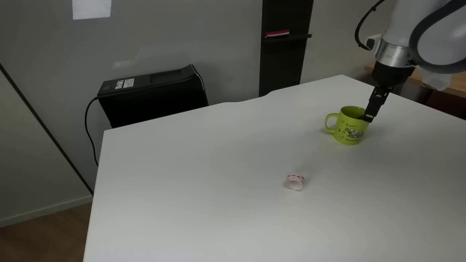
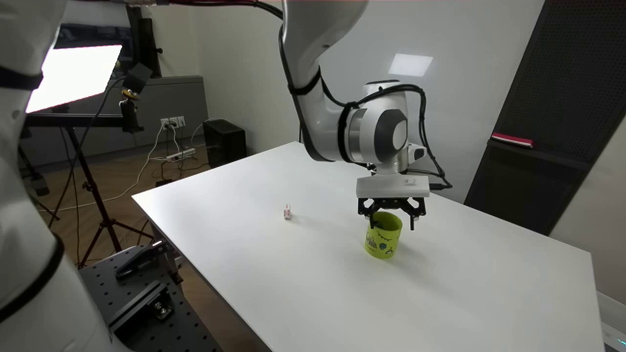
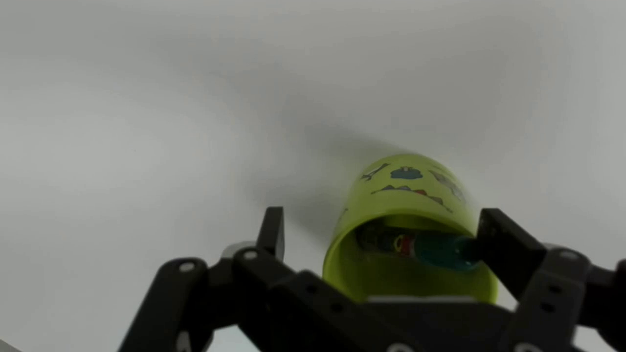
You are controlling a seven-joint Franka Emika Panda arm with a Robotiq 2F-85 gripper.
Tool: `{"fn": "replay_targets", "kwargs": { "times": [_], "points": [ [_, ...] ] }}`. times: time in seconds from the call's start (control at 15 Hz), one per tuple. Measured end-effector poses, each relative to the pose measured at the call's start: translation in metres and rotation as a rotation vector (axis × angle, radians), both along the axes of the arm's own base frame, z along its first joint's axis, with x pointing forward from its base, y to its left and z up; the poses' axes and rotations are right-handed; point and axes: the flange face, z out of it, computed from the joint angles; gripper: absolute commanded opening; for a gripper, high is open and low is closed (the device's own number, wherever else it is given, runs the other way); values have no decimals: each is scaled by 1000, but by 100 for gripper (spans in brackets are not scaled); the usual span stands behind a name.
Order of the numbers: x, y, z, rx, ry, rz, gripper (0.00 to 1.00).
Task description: Remove the marker out of the cup and put it on the table
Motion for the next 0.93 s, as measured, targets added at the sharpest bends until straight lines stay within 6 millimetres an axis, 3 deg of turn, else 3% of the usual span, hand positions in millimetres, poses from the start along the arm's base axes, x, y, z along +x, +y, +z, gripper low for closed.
{"fn": "replay_targets", "kwargs": {
  "times": [0.47, 0.53, 0.93],
  "points": [
    [0, 4, 0, -23, -2, 5, 100],
    [0, 5, 0, -26, -2, 6, 80],
    [1, 11, 0, -37, -4, 13, 39]
  ]
}}
